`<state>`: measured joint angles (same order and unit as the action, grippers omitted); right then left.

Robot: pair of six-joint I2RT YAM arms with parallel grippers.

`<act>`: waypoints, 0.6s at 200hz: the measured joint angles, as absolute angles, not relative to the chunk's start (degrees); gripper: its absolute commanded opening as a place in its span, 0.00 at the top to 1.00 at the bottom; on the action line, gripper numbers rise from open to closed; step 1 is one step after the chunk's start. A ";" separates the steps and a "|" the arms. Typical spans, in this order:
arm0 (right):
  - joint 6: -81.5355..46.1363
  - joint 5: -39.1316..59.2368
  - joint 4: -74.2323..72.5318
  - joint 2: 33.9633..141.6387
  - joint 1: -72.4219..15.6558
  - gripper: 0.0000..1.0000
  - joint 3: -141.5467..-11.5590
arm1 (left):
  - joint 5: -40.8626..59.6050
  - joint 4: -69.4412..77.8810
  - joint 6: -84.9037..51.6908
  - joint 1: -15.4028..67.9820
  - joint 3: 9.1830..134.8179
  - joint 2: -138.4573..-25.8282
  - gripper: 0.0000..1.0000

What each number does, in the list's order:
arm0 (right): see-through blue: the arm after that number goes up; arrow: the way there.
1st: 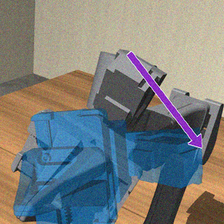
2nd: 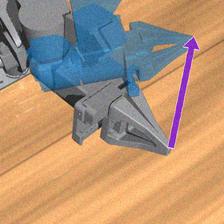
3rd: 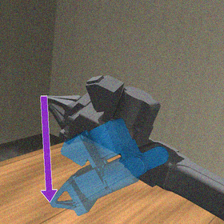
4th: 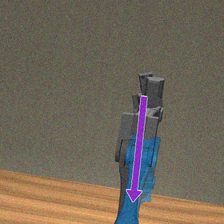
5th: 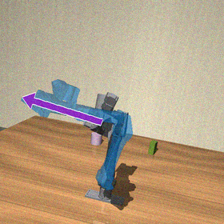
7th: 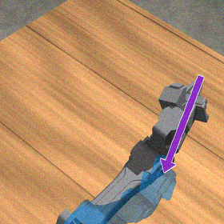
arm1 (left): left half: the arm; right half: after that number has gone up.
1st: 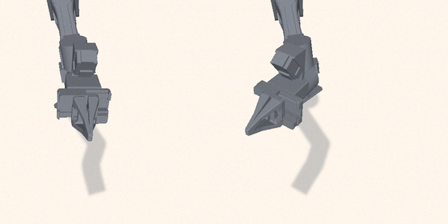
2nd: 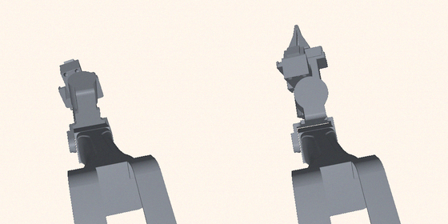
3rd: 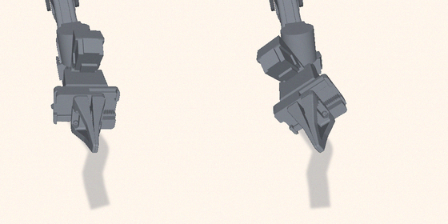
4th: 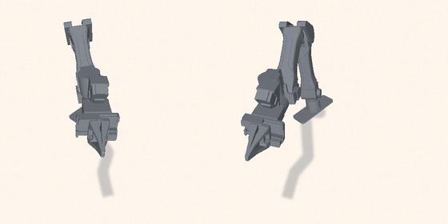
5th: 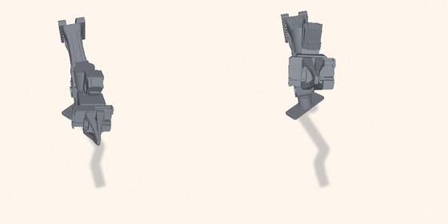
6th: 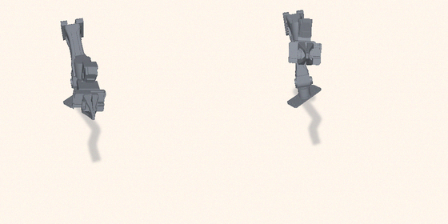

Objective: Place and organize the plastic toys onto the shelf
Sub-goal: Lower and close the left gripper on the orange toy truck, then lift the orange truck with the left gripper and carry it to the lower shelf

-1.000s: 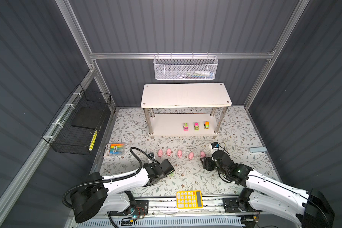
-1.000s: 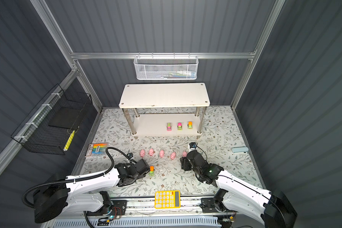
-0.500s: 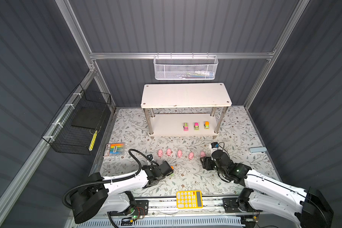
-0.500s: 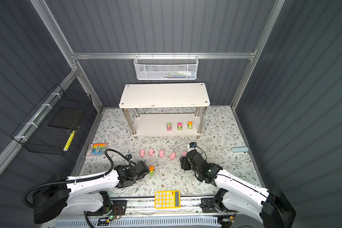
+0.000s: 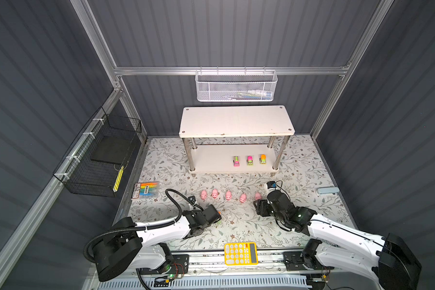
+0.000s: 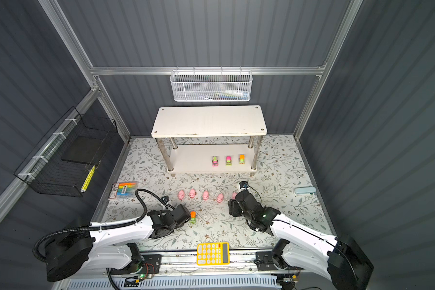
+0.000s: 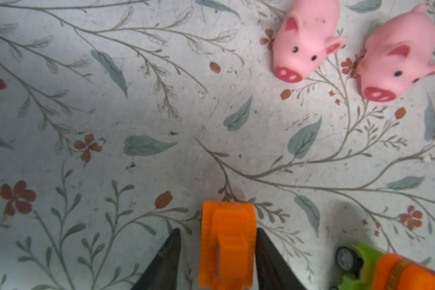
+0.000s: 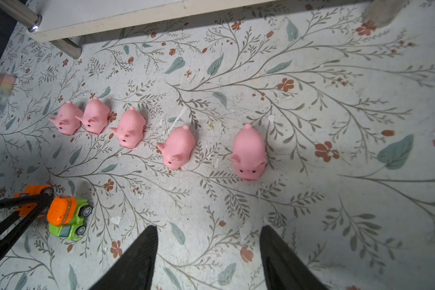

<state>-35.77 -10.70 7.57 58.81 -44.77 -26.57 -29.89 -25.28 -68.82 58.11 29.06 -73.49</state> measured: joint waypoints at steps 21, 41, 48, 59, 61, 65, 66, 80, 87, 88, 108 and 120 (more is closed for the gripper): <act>-35.77 -10.46 7.25 59.48 -44.77 0.33 -26.57 | -30.37 -24.75 -68.75 58.11 29.06 -73.91 0.56; -35.77 -10.28 7.20 59.81 -44.77 0.33 -26.57 | -30.72 -24.32 -68.60 58.11 29.08 -74.22 0.60; -35.77 -10.28 7.20 59.88 -44.77 0.33 -26.57 | -30.83 -24.29 -68.55 58.11 29.08 -74.30 0.62; -35.77 -10.26 7.07 60.10 -44.77 0.34 -26.57 | -30.98 -24.29 -68.49 58.11 29.08 -74.43 0.63; -35.77 -10.26 7.05 60.16 -44.77 0.33 -26.57 | -31.00 -24.32 -68.47 58.11 29.08 -74.43 0.63; -35.77 -10.26 6.98 60.31 -44.75 0.34 -26.59 | -31.03 -24.29 -68.45 58.11 29.08 -74.43 0.64; -35.77 -10.26 6.98 60.34 -44.75 0.33 -26.59 | -31.05 -24.32 -68.45 58.11 29.08 -74.43 0.64; -35.75 -10.09 6.90 60.77 -44.64 0.33 -26.61 | -31.14 -24.32 -68.40 58.11 29.08 -74.50 0.64; -35.73 -10.04 6.90 61.01 -44.64 0.33 -26.70 | -31.14 -24.29 -68.40 58.11 29.08 -74.50 0.65; -35.73 -10.04 6.87 61.04 -44.62 0.34 -26.70 | -31.14 -24.32 -68.40 58.11 29.08 -74.50 0.65; -35.59 -9.61 6.81 61.63 -44.56 0.33 -26.94 | -31.16 -24.36 -68.38 58.11 29.08 -74.50 0.66; -35.57 -9.39 6.79 61.87 -44.51 0.34 -27.05 | -31.11 -24.62 -68.38 58.11 29.19 -74.50 0.67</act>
<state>-35.57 -9.39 6.79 61.87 -44.51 -27.05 -31.11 -24.62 -68.38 58.11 29.19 -74.50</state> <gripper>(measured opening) 0.665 0.339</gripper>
